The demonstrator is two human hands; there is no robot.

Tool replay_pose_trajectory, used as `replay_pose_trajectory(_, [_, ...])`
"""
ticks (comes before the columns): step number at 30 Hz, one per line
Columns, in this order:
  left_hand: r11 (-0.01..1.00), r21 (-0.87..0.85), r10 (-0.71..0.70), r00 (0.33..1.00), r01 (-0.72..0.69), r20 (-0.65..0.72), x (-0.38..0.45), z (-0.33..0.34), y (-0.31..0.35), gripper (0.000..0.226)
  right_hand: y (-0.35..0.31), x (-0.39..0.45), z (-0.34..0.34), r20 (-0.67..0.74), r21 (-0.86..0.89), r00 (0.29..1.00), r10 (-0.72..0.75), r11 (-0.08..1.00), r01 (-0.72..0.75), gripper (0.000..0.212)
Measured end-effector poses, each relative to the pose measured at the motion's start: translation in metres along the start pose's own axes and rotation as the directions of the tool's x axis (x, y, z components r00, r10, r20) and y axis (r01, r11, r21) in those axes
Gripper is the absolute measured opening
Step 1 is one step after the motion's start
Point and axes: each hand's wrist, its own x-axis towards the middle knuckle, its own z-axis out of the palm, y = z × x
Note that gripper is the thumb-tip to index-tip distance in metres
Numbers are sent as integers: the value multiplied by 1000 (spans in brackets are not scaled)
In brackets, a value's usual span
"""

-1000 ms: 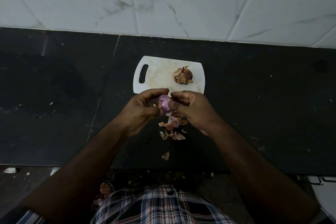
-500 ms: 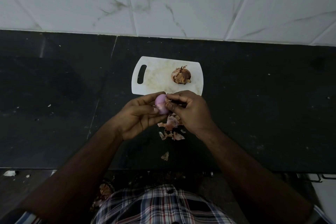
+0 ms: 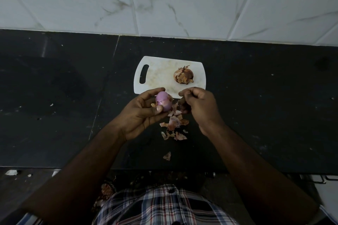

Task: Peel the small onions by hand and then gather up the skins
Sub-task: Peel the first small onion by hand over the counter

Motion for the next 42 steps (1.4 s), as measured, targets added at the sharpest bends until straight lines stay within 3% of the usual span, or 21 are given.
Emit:
replay_pose_trajectory(3, [997,72,16,998,-12,-58,0,5,0,57,-4,-2,-10,109,-152,986,-122,979,138,23])
replay_pose_trajectory(6, [991,127,39,997,-29,-74,2,10,0,58,-12,-6,-10,199,-177,972,-129,970,165,53])
replay_pose_trajectory(12, [954,294,88,990,-53,-109,4,14,1,63,-20,-4,-10,226,-241,956,-185,941,239,33])
replay_pose_trajectory(15, [921,381,139,981,-78,-135,3,17,-1,61,-21,-5,-10,214,-330,946,-244,893,305,39])
replay_pose_trajectory(20, [848,516,224,963,-116,-153,4,20,1,59,-24,-5,-13,245,-238,943,-227,928,285,39])
replay_pose_trajectory(28, [707,696,290,949,-123,-127,5,19,1,63,-25,-3,-12,292,-334,923,-249,878,342,46])
replay_pose_trajectory(36, [663,734,319,942,-143,-105,5,20,2,60,-22,-5,-4,246,-413,924,-291,831,372,42])
replay_pose_trajectory(42, [726,676,275,954,-124,-121,5,16,4,61,-20,-2,-3,178,-390,930,-321,845,366,28])
